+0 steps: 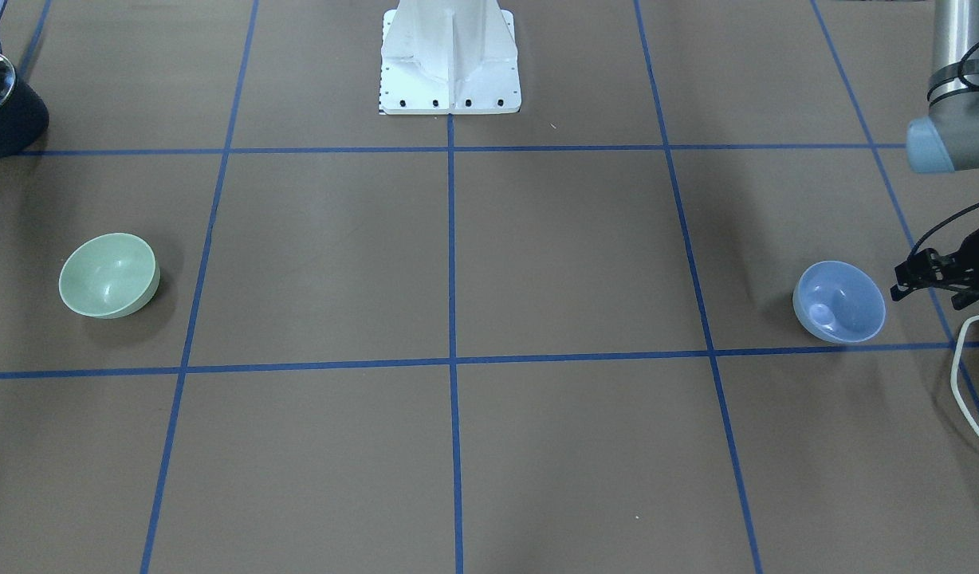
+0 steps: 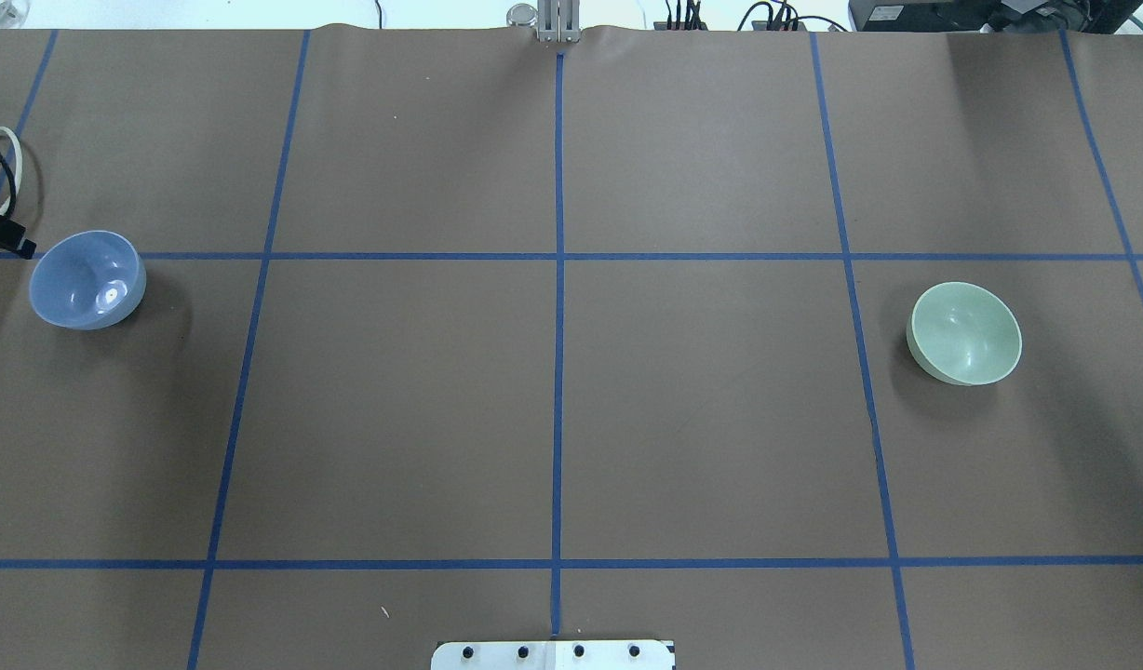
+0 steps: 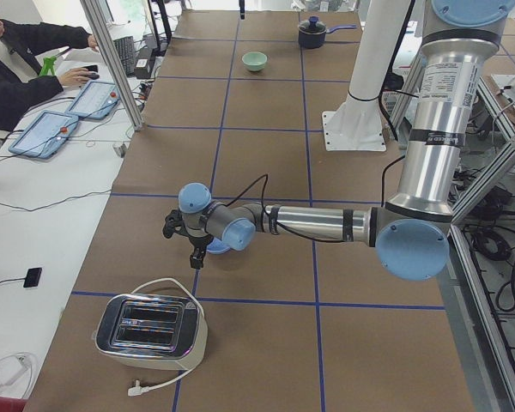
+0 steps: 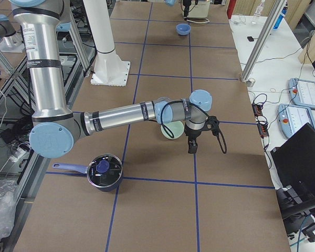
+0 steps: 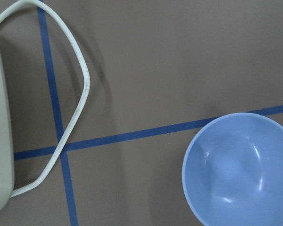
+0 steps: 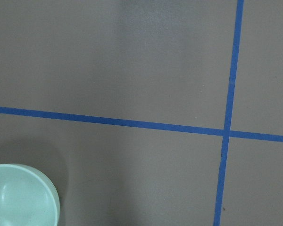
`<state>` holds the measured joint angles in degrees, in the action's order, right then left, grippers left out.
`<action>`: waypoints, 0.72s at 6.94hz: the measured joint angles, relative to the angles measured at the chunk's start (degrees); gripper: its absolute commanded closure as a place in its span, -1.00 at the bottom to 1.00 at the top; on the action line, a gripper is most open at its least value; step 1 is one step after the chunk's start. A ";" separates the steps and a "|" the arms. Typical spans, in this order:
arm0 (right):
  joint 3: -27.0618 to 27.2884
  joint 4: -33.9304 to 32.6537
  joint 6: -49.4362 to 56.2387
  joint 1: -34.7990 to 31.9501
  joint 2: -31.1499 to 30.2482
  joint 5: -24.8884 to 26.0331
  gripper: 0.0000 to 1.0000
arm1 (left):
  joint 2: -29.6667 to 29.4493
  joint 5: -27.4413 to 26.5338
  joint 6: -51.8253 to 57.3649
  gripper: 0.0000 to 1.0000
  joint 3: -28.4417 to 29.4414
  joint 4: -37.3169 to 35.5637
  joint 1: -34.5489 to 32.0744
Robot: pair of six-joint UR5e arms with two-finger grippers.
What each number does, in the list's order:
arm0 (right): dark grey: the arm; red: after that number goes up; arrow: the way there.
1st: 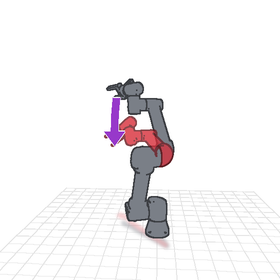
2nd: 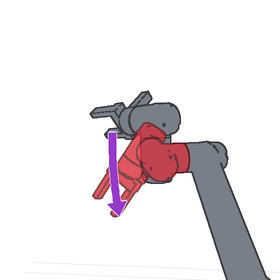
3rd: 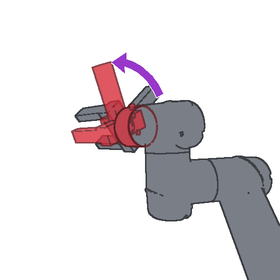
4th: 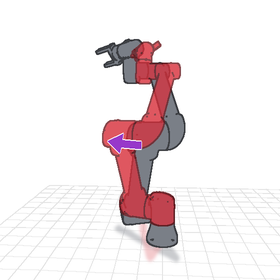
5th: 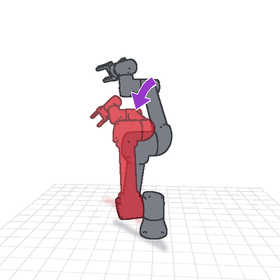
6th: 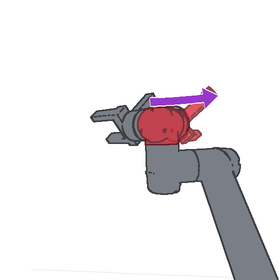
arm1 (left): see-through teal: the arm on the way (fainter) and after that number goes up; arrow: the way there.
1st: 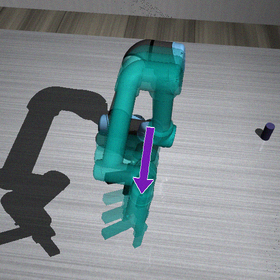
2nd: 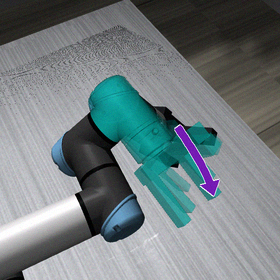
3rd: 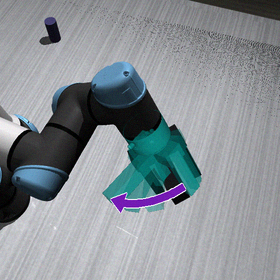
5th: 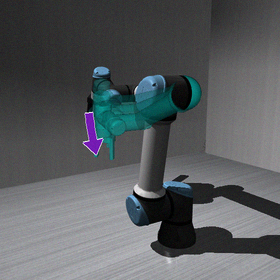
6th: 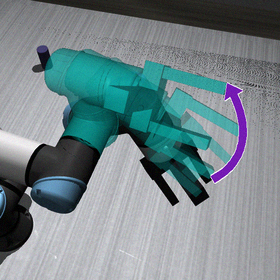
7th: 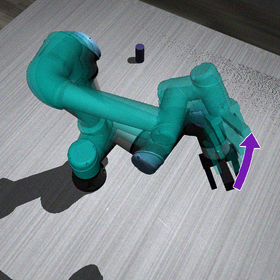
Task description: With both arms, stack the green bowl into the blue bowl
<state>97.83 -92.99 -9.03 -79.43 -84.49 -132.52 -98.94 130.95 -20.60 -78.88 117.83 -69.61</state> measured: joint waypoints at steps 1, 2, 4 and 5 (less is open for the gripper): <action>-0.05 0.00 -0.02 0.03 0.02 0.04 -1.00 | -1.11 -0.11 -0.69 0.17 1.60 1.00 1.63; -0.08 0.00 -0.02 0.06 0.03 0.08 -1.00 | -1.56 -0.13 -0.92 0.99 2.09 1.36 2.74; -0.12 -0.06 -0.08 0.03 0.03 0.15 -1.00 | -1.69 -0.04 -1.02 1.00 2.11 1.51 3.65; -0.15 -0.08 -0.08 0.04 0.03 0.15 -1.00 | -1.70 0.01 -1.01 1.00 1.92 1.52 3.73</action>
<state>97.68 -93.07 -9.11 -79.39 -84.46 -132.37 -100.64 130.96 -21.60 -76.96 119.35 -65.88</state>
